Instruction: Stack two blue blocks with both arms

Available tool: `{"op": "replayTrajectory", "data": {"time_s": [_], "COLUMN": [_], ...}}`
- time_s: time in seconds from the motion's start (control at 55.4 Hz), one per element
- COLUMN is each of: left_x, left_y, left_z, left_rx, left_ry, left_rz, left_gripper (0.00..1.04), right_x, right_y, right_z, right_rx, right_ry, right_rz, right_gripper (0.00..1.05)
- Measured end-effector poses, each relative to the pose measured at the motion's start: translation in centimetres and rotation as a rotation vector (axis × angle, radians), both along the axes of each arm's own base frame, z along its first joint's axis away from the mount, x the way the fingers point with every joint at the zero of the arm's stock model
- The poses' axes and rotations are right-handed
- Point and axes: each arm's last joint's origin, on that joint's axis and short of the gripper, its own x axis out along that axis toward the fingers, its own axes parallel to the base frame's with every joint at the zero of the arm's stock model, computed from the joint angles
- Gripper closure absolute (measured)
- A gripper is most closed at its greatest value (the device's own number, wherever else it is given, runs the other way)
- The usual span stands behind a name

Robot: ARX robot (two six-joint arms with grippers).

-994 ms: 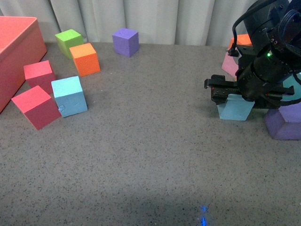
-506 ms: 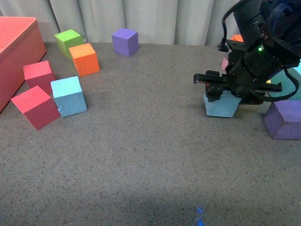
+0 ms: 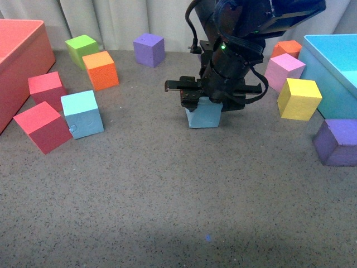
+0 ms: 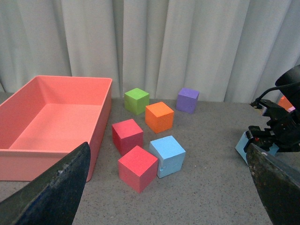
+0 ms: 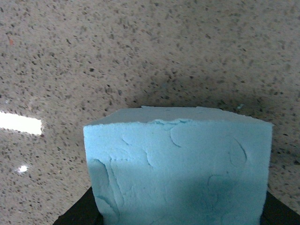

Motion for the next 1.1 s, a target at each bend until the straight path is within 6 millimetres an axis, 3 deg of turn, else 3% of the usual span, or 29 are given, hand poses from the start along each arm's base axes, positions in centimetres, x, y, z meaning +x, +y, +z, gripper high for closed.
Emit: {"op": "replayTrajectory", "data": {"time_s": [0.325, 0.488, 0.65, 0.723, 0.939, 1.012, 1.102], "left_x": [0.0, 0.0, 0.0, 0.0, 0.0, 0.0, 0.0], "left_y": [0.0, 0.0, 0.0, 0.0, 0.0, 0.0, 0.0], "left_z": [0.0, 0.0, 0.0, 0.0, 0.0, 0.0, 0.0], "left_rx": [0.0, 0.0, 0.0, 0.0, 0.0, 0.0, 0.0], "left_ry": [0.0, 0.0, 0.0, 0.0, 0.0, 0.0, 0.0], "left_rz": [0.0, 0.0, 0.0, 0.0, 0.0, 0.0, 0.001], "left_gripper": [0.07, 0.07, 0.07, 0.07, 0.07, 0.07, 0.07], "right_x": [-0.1, -0.3, -0.7, -0.9, -1.9, -2.6, -5.1], "right_y": [2.4, 2.5, 2.3, 2.3, 2.1, 1.0, -1.8], "right_z": [0.3, 0.1, 0.2, 0.7, 7.1, 6.5, 5.1], "right_rx": [-0.001, 0.003, 0.029, 0.039, 0.033, -0.134, -0.166], "right_ry": [0.013, 0.013, 0.004, -0.016, -0.2, -0.559, -0.755], "right_rz": [0.016, 0.013, 0.013, 0.02, 0.091, -0.017, -0.106], "right_gripper": [0.58, 0.26, 0.08, 0.1, 0.1, 0.24, 0.37]}}
